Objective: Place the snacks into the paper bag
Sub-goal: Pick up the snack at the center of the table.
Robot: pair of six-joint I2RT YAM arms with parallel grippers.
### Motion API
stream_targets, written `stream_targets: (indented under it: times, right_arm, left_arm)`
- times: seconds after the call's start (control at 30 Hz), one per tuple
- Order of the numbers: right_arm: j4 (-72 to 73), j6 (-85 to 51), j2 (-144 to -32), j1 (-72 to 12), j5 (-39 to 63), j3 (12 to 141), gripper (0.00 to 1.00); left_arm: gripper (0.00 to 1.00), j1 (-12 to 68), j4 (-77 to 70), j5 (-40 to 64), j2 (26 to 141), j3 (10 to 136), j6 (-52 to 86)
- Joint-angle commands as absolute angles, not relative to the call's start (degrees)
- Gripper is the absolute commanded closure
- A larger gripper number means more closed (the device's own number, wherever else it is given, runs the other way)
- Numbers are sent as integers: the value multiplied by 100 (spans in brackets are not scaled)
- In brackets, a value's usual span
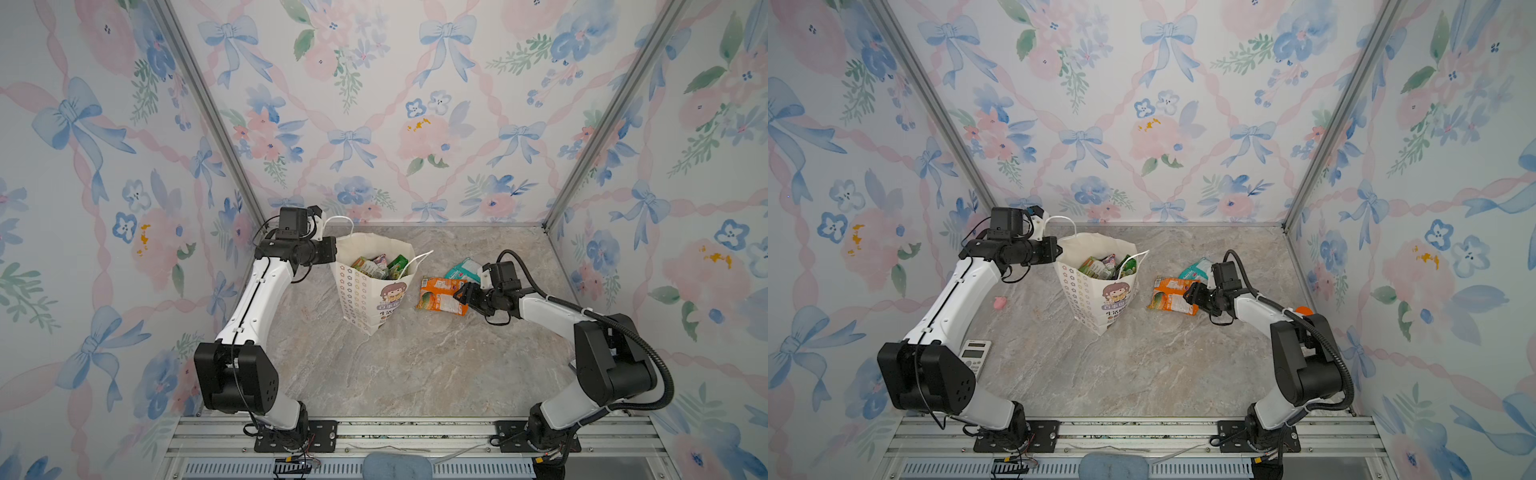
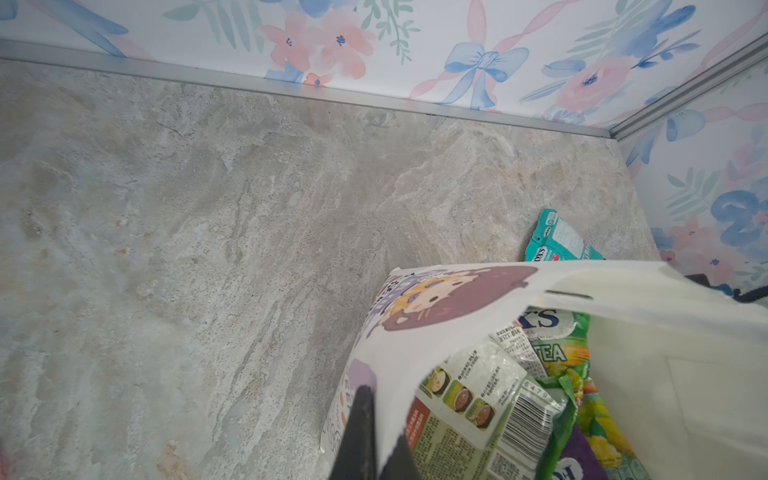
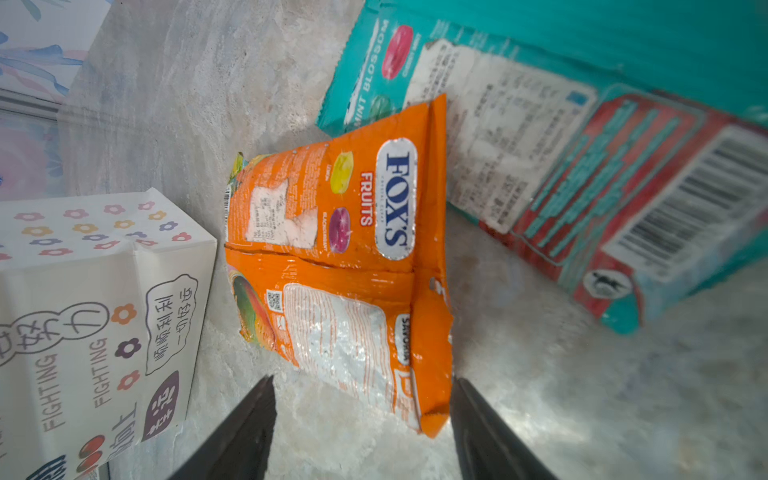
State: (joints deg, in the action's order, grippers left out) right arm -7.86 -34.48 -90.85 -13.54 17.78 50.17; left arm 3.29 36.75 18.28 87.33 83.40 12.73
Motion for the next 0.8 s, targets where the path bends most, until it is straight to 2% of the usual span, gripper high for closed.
stream_targets:
  times: [0.0, 0.53, 0.7, 0.77]
  right_arm:
    - [-1058, -3240, -8754, -1328, 1428, 4959, 31]
    - [-153, -3313, -9731, -1228, 2023, 4975, 33]
    - [139, -3452, -9938, -1230, 2238, 5014, 41]
    - [174, -3480, -9995, -1230, 2285, 5060, 49]
  left_arm:
    - [100, 300, 3410, 1800, 8760, 8384, 1261]
    - [100, 782, 3417, 1774, 8942, 8617, 1165]
    - [100, 857, 3419, 1906, 8861, 8589, 1079]
    - [100, 900, 3421, 1937, 8757, 8543, 1064]
